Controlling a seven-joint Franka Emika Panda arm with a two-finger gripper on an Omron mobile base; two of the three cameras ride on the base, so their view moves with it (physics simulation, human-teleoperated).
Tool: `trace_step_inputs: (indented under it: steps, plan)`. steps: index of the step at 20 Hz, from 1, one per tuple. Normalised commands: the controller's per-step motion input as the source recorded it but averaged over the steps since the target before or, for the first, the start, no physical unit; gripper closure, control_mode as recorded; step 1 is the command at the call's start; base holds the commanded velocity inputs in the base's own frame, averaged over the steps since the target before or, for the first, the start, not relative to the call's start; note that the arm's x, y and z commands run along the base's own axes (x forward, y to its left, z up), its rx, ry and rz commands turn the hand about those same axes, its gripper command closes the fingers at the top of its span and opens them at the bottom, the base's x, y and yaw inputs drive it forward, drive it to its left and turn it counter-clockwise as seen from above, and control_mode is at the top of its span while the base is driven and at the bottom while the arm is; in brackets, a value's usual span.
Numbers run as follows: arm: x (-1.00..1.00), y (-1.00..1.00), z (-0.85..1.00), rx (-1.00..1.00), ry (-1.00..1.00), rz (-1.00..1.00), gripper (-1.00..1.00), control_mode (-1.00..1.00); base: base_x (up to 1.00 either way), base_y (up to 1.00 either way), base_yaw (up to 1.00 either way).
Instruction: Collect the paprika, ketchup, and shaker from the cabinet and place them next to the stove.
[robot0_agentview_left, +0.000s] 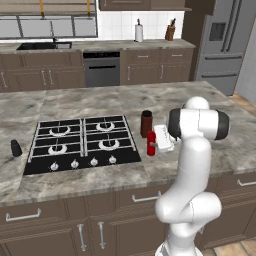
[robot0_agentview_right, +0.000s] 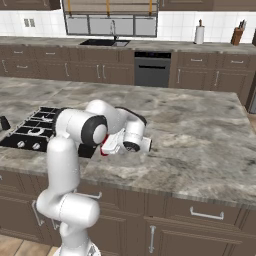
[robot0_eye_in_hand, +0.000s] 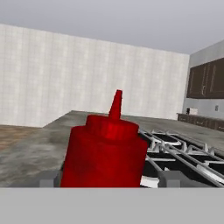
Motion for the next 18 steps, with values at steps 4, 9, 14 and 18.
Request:
trace_step_inputs:
  steps: [4,9,14,18]
  plan:
    - [0.0,0.0,0.2,0.0,0.0,0.0,-1.0,-1.0,0.0,0.0,0.0]
    - [0.0,0.0,0.38,0.0,-0.02,0.0,-1.0,-1.0,0.0,0.0,0.0]
    - [0.0,0.0,0.48,0.0,-0.02,0.0,-1.0,-1.0,0.0,0.0,0.0]
    - [0.0,0.0,0.56,0.0,-0.02,0.0,-1.0,-1.0,0.0,0.0,0.0]
